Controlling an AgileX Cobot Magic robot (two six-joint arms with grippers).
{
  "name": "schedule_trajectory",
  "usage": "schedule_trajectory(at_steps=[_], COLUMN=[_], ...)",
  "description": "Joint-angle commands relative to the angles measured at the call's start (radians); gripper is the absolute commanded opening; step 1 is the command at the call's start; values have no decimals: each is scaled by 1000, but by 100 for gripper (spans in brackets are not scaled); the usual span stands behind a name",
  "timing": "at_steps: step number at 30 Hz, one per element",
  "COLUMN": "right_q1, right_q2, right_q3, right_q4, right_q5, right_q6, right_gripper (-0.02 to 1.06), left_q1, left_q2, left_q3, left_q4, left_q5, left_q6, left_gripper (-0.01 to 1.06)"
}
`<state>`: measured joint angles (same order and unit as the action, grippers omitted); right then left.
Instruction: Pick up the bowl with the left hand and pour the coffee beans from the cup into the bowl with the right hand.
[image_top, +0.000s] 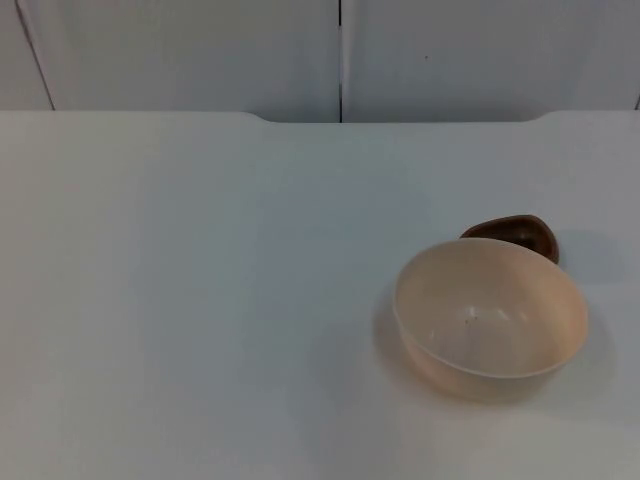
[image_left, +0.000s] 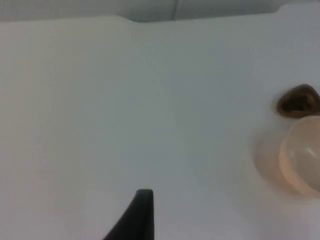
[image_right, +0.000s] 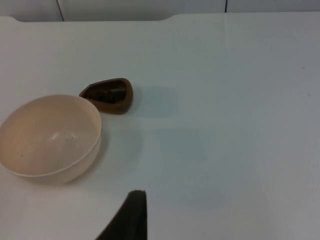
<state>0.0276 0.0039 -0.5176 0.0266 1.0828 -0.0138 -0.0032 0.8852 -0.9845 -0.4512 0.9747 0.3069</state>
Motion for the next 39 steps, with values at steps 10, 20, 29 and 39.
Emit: schedule_trajectory(at_steps=[10,20,29,39], right_q1=[-7,-7,-7,-7], right_q2=[-4,-4,-4,-4], right_q3=[2,2,2,2], right_q4=[-1,-1,-1,-1], right_q5=[-5,-5,-5,-5], right_q6=[-6,-6,-6,-6], right_gripper=[105,105,105,105], left_q1=[1,-12,-212,-377], left_q2=[118,185,323,517], left_q3=[-7,-7,-7,-18], left_q4=[-155,-149,-95,0], left_q5=[42,45,-24,-151], left_q6=[92,92,38,-74], left_gripper=[105,104,102,102])
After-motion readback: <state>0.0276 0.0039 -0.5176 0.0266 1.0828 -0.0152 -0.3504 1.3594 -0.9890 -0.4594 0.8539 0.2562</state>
